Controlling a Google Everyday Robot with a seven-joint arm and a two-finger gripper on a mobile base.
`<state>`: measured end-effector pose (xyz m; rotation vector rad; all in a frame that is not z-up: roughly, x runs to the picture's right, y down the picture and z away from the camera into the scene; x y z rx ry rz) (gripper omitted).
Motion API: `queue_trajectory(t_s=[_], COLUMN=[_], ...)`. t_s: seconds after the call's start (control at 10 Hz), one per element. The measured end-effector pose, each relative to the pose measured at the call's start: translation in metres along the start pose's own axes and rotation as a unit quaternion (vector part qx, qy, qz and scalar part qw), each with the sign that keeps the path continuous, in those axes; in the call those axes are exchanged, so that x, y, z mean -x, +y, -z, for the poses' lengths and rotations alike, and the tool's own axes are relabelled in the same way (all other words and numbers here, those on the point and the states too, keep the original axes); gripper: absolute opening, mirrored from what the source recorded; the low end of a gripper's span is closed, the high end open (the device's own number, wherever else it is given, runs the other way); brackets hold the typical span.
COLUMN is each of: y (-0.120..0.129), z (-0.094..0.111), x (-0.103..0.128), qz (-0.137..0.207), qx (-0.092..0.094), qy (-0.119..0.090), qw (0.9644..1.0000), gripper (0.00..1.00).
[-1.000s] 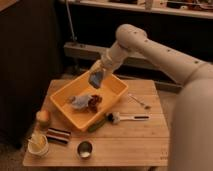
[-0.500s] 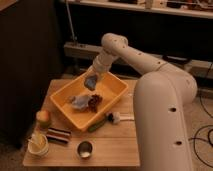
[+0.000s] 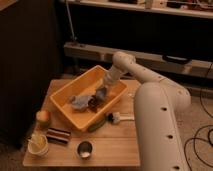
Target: Place sponge in tray
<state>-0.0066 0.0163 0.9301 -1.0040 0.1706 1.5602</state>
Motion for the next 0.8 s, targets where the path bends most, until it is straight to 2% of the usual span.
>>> queue_trajectory(t_s=[0.2,0.4,0.5,0.6,0.8], y=[-0.004,0.000,0.005,0.012,0.022], z=[-0.009,0.000,0.010,0.029,0.076], x=[-0.002,-0.006,-0.008,-0.011,-0.016], qz=[0.013,0.031,0.040,0.048,0.062], qx=[0.009,0.025,0.032,0.043,0.072], qy=[0.005,0.002,-0.001,-0.007,-0.024], qw=[0.9999,0.9992,0.9987,0.9979,0.9952], gripper=[0.80,0.80,0.80,0.80,0.80])
